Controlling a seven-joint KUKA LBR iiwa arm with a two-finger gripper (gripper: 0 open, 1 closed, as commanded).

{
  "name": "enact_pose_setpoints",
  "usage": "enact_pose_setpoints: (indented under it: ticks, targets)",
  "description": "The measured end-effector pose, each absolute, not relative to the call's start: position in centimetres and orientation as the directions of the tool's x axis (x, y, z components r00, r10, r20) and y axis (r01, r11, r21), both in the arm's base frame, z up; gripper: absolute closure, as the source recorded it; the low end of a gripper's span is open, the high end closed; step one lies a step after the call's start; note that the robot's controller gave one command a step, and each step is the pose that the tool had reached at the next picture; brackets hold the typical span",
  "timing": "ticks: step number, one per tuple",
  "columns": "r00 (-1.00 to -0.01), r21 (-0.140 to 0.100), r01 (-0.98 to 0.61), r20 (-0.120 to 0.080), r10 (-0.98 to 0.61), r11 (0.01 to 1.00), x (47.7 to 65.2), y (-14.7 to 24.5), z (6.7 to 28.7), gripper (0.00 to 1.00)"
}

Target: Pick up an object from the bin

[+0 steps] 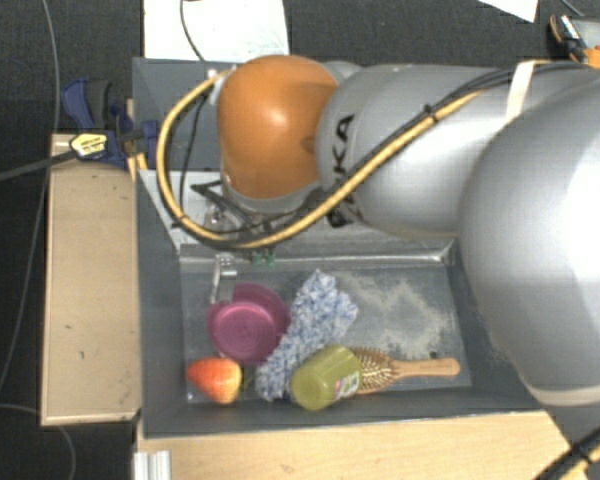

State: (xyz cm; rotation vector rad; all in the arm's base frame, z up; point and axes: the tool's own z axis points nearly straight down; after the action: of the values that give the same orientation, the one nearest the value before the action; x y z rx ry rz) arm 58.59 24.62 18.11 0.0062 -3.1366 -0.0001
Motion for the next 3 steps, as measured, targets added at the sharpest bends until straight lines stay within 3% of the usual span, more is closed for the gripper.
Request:
enact_pose_setpoints:
  ticks: [1,2,3]
  targets:
    - [-1.0,0.002,0.003,-0.003,0.003,1.0,58.8,24.5,18.6,0.0]
    - [-0.947,0.001,-0.321,-0.003,-0.321,0.947,55.6,19.7,8.6,0.0]
    - [-0.942,0.0,-0.336,-0.01,-0.336,0.942,53.0,15.7,13.7,0.0]
